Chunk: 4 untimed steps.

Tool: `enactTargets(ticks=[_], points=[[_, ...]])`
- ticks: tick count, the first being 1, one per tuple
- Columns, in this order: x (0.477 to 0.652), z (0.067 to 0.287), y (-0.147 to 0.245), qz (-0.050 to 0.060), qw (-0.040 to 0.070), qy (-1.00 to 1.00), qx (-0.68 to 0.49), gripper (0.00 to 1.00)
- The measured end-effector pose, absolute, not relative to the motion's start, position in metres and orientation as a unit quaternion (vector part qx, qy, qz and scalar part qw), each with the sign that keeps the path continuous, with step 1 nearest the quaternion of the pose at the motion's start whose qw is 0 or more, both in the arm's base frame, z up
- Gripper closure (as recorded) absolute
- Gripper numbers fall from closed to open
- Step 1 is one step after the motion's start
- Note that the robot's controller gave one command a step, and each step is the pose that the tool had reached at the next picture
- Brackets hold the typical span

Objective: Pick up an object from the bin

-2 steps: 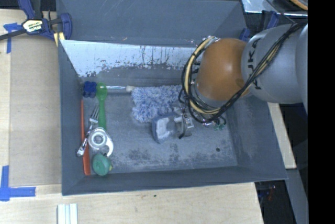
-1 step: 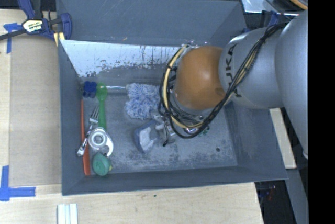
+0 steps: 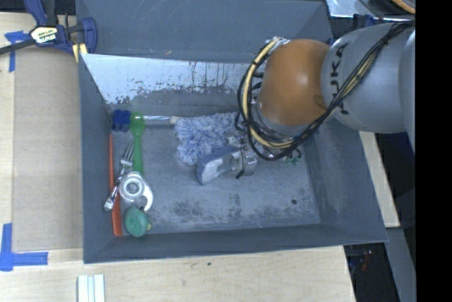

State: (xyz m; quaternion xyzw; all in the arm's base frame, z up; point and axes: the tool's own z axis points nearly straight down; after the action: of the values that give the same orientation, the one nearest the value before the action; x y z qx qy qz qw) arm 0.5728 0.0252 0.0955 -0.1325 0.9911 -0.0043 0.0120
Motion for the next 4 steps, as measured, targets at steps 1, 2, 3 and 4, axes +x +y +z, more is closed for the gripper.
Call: enactTargets(ticks=[1, 2, 3, 4], points=[[0.558, 0.179, 0.061, -0.002, 0.011, 0.985, -0.174, 1.0], [0.558, 0.179, 0.061, -0.002, 0.011, 0.985, -0.174, 1.0], [0.575, 0.216, 0.075, -0.002, 0.015, 0.984, -0.177, 1.0], [0.58, 0.224, 0.076, -0.002, 0.012, 0.984, -0.179, 1.0]])
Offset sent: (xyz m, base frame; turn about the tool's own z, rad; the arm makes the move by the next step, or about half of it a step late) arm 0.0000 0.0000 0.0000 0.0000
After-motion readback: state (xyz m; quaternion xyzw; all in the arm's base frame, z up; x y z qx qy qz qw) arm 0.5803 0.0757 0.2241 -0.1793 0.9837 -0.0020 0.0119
